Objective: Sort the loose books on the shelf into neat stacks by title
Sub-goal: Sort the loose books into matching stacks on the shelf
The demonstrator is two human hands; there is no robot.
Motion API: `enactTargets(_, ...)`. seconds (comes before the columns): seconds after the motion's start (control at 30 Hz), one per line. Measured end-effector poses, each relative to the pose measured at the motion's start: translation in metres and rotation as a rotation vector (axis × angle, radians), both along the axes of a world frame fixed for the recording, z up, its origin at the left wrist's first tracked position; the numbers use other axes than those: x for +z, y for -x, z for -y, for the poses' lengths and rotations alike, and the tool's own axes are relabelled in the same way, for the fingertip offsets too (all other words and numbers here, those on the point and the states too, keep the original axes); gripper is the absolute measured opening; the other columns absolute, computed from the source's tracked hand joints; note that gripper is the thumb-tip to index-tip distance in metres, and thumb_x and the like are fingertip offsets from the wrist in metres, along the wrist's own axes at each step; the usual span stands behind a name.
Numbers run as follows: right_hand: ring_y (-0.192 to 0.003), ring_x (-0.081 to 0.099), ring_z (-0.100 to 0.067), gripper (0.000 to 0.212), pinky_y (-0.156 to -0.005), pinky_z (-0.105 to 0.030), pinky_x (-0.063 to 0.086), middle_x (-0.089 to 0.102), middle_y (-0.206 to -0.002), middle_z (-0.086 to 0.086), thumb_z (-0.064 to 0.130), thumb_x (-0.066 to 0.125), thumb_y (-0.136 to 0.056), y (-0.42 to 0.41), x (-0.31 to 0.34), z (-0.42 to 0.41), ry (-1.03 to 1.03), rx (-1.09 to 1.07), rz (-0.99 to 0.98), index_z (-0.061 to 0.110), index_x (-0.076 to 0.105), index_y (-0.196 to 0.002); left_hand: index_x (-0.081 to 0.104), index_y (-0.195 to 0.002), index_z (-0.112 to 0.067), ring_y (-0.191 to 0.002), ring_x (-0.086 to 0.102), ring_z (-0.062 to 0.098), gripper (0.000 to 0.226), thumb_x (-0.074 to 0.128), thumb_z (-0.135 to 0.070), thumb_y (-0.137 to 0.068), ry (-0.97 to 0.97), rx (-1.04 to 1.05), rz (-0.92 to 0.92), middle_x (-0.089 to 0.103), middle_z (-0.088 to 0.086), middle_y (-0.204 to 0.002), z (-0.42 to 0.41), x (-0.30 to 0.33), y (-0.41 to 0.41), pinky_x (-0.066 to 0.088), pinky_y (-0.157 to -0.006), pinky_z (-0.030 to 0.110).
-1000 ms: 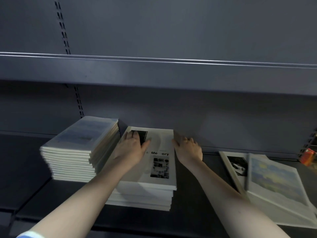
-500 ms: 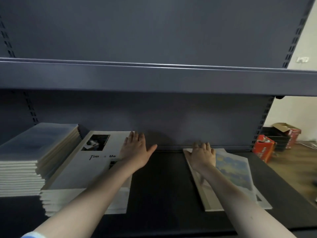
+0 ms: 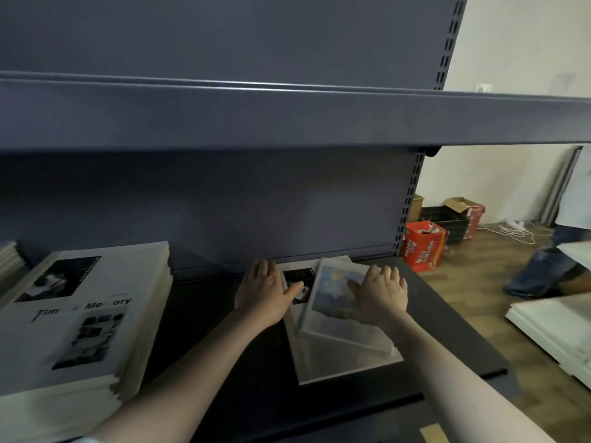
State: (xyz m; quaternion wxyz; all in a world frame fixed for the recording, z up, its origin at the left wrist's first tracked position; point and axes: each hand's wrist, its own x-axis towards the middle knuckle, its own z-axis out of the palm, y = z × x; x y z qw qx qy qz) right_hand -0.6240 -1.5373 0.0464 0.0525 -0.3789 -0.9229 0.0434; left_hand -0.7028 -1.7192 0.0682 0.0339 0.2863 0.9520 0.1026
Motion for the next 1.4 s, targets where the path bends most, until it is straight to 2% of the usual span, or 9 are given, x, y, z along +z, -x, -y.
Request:
enactTargets(0.13,-0.141,0.022,-0.031,0.077,-0.115,-0.041,0.022,0.03,-0.15,-0.016,0.058,0.032,-0.095,-0.006,-0.008,-0.016,0.007,-0.057,0.004,0.0,0.026,-0.146,0.009,-0.151,-0.005,-0.148,0.001,0.022,0.085,0.024,-0.064,-0.092,-0.014,-0.025,0.031,0.002,0.009,-0.16,-0.025,-0.014,-0.009,0.008,-0.12,0.035)
enactTargets(0.3,-0.138,0.026,-0.031,0.091,-0.112,-0.04,0.025,0.032,-0.149,-0.017,0.068,0.03,-0.09,-0.01,-0.019,-0.028,0.03,-0.13,0.048,-0.003,0.026,-0.146,0.038,-0.137,-0.005,-0.133,0.031,0.027,0.085,0.034,-0.072,-0.085,0.045,-0.018,-0.026,0.036,0.012,-0.142,-0.047,-0.025,-0.02,0.032,-0.105,0.035)
enactTargets(0.47,-0.135,0.031,-0.031,0.085,-0.11,-0.04,0.026,0.04,-0.142,-0.015,0.068,0.026,-0.091,-0.01,-0.029,-0.03,0.043,-0.12,0.016,0.0,0.041,-0.14,0.049,-0.123,-0.008,-0.118,0.046,0.028,0.086,0.052,-0.077,-0.071,0.066,0.022,-0.001,0.047,0.011,-0.128,-0.059,-0.028,-0.024,0.041,-0.093,0.036)
enactTargets(0.77,-0.134,0.033,-0.03,0.07,-0.112,-0.038,0.024,0.045,-0.137,-0.014,0.061,0.03,-0.094,-0.011,-0.032,-0.026,0.018,-0.079,-0.107,0.004,0.049,-0.131,0.055,-0.115,-0.012,-0.103,0.061,0.021,0.08,0.076,-0.064,-0.059,-0.141,0.108,0.345,0.059,0.004,-0.116,-0.066,-0.022,-0.013,0.05,-0.08,0.03)
enactTargets(0.9,-0.136,0.031,-0.03,0.07,-0.113,-0.038,0.022,0.044,-0.138,-0.014,0.061,0.03,-0.094,-0.009,-0.031,-0.026,0.025,-0.062,-0.124,0.004,0.05,-0.13,0.051,-0.106,-0.01,-0.1,0.059,0.023,0.058,0.077,-0.045,-0.068,-0.368,0.113,0.357,0.058,0.006,-0.112,-0.063,-0.031,-0.013,0.045,-0.074,0.028)
enactTargets(1.0,-0.137,0.031,-0.03,0.07,-0.114,-0.038,0.022,0.044,-0.139,-0.015,0.061,0.031,-0.094,-0.004,-0.031,-0.022,0.054,-0.041,-0.166,0.003,0.05,-0.13,0.045,-0.093,-0.011,-0.089,0.058,0.022,0.037,0.072,-0.03,-0.077,-0.584,0.116,0.366,0.058,0.004,-0.096,-0.058,-0.032,-0.017,0.04,-0.068,0.027)
enactTargets(1.1,-0.135,0.034,-0.03,0.067,-0.112,-0.037,0.025,0.046,-0.137,-0.015,0.06,0.032,-0.095,-0.002,-0.028,-0.016,0.108,-0.014,-0.233,0.004,0.05,-0.128,0.046,-0.094,-0.011,-0.092,0.061,0.027,0.029,0.069,-0.023,-0.081,-0.707,0.117,0.342,0.058,0.002,-0.092,-0.051,-0.028,-0.02,0.043,-0.072,0.03)
enactTargets(1.27,-0.12,0.046,-0.032,0.057,-0.096,-0.039,0.036,0.053,-0.125,-0.015,0.056,0.037,-0.095,0.004,-0.017,-0.004,0.321,0.078,-0.396,0.005,0.05,-0.118,0.05,-0.097,-0.012,-0.09,0.06,0.024,0.023,0.066,-0.022,-0.084,-0.846,0.125,0.286,0.06,0.0,-0.091,-0.033,-0.016,-0.022,0.044,-0.076,0.032)
enactTargets(1.4,-0.092,0.056,-0.03,0.04,-0.068,-0.035,0.036,0.054,-0.09,-0.004,0.048,0.046,-0.095,0.011,-0.004,0.019,0.535,0.181,-0.565,0.009,0.044,-0.097,0.051,-0.099,-0.005,-0.078,0.056,0.019,0.028,0.065,-0.024,-0.085,-0.914,0.167,0.232,0.057,-0.002,-0.081,-0.008,-0.006,-0.026,0.039,-0.068,0.029)
